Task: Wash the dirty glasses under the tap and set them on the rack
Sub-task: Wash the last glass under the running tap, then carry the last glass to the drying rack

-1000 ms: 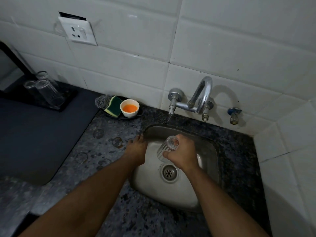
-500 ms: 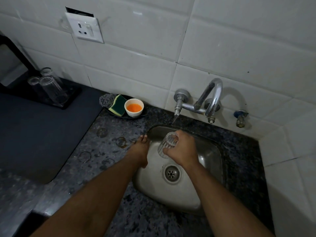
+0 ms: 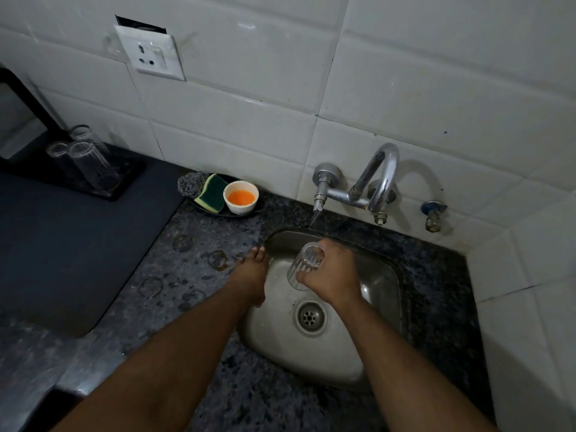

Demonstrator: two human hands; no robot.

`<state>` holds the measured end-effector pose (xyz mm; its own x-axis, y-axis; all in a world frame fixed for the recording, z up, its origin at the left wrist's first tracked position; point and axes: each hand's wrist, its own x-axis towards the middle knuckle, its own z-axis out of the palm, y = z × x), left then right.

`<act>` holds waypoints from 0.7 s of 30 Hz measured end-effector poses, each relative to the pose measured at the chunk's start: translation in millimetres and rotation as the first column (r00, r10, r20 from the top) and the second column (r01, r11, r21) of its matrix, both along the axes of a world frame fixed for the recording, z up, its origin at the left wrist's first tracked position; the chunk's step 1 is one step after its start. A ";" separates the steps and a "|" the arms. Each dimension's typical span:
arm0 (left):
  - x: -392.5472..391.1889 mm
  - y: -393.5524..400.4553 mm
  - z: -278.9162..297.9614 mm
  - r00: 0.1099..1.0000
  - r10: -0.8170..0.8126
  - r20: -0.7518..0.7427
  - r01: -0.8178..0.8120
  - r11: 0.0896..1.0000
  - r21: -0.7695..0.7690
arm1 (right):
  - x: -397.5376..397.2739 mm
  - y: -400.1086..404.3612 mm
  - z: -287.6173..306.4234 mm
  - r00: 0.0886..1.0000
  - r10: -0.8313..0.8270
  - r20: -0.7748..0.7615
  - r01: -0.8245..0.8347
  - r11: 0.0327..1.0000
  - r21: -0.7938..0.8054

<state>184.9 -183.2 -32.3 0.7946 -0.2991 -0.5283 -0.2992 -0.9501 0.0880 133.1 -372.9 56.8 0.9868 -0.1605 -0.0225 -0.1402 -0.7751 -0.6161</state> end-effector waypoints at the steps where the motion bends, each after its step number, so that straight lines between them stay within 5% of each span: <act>1: 0.1 -0.5 -0.9 1.000 0.001 0.007 -0.001 1.000 -0.002 | -0.5 -1.2 0.2 1.000 -0.001 0.001 0.001 1.000 0.001; 11: -12.8 3.5 11.4 0.994 0.107 0.017 -0.101 0.974 -0.201 | -18.6 -6.0 -8.5 0.999 0.002 -0.036 -0.002 1.000 0.004; 18: -48.8 35.9 48.8 0.930 0.362 0.058 -0.280 0.802 -0.527 | -14.8 15.9 3.8 0.999 0.026 -0.031 -0.022 0.991 0.129; 21: -59.1 67.2 72.2 0.882 0.466 0.066 -0.362 0.761 -0.538 | -10.3 50.2 11.1 0.994 0.107 -0.016 -0.102 0.980 0.171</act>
<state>125.8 -116.1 39.9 0.9684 -0.0955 -0.2305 0.0535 -0.8230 0.5655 122.9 -322.7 68.0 0.9967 -0.0483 -0.0657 -0.0811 -0.6705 -0.7375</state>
